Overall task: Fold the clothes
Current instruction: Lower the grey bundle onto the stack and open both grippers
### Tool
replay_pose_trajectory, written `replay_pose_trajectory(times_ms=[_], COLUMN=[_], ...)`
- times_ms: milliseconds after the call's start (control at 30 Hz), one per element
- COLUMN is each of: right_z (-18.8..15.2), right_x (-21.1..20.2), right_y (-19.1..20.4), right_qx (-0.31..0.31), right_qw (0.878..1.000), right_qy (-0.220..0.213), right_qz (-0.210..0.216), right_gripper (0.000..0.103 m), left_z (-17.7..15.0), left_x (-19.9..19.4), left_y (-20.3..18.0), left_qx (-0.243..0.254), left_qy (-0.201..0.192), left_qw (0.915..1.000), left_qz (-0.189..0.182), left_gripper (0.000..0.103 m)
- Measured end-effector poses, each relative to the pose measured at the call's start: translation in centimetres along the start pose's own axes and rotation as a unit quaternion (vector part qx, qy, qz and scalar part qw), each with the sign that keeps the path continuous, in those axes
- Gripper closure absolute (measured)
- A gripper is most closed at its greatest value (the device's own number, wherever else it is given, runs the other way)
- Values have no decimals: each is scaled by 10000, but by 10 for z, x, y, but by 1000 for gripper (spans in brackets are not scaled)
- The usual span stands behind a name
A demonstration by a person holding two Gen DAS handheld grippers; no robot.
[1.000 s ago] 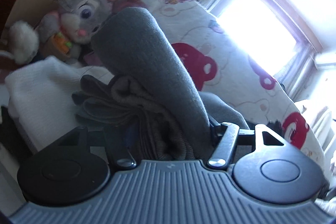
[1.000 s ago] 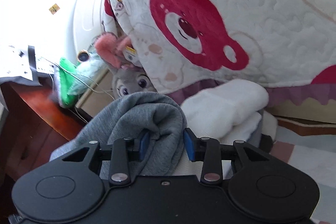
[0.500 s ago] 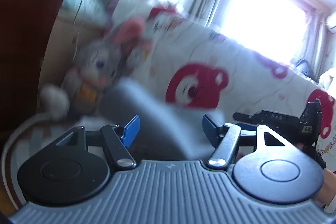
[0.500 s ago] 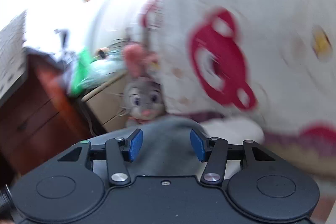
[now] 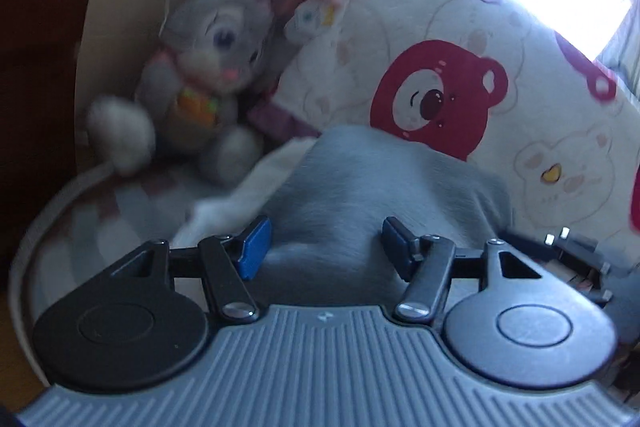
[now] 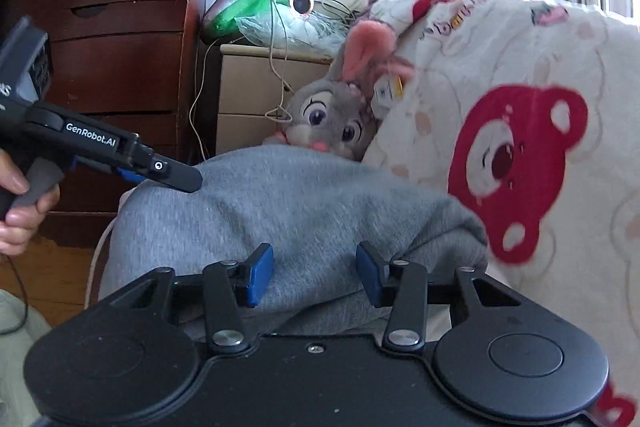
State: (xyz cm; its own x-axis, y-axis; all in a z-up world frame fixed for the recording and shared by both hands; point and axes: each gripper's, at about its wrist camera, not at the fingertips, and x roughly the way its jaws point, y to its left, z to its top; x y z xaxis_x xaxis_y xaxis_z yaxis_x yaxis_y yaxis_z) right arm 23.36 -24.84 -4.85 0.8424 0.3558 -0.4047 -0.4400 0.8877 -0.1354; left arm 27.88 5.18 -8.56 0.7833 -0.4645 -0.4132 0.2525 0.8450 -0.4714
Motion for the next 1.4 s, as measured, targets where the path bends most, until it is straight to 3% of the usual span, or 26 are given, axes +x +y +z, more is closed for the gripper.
replay_pose_trajectory(times_ms=[233,400,533,567,633,733,767,833,933,967,1133,1233,1400], right_z=[-8,-20,-32,-33,-33,-34,-34,-35,-35,-34,-33,-23,-29], right_x=[-2,-24,-40,-43,-45,-27,-21,-9,8,12,20,22,7], right_y=[-6,-25,-59,-68,-91,-102,-105,-112,-120,-116,-109,-105,-112], right_qx=[349,985,1929,2221,2970,3553,3744,4122,4590,4419,3912,3293,3447], right_qw=[9992,9875,9720,9676,9476,9269,9191,9025,8796,8898,9163,9421,9377], right_qy=[-130,99,-5,-121,-314,-293,-285,-270,-231,-169,-177,-151,-283], right_qz=[144,1229,1345,1198,1131,1177,1191,1218,1228,1124,840,614,343], right_gripper=[50,49,49,48,44,34,30,30,31,34,41,41,41], left_z=[-2,0,1,1,3,0,-1,-4,-16,-21,-32,-33,-32], left_x=[6,3,-6,-13,-25,-43,-45,-44,-25,-21,-23,-22,-22], left_y=[-8,-10,-22,-30,-46,-74,-84,-100,-109,-105,-86,-87,-91], left_qx=[125,229,559,782,1228,1825,1990,2277,2500,2449,2193,2184,2223], left_qy=[-141,-114,-237,-361,-608,-890,-833,-567,130,218,171,151,224], left_qw=[9998,9995,9977,9958,9900,9790,9756,9688,9642,9655,9712,9718,9714], left_qz=[75,185,305,313,328,-167,-414,-795,-874,-862,-920,-879,-800], left_gripper=[38,38,40,41,41,39,39,38,39,39,38,38,38])
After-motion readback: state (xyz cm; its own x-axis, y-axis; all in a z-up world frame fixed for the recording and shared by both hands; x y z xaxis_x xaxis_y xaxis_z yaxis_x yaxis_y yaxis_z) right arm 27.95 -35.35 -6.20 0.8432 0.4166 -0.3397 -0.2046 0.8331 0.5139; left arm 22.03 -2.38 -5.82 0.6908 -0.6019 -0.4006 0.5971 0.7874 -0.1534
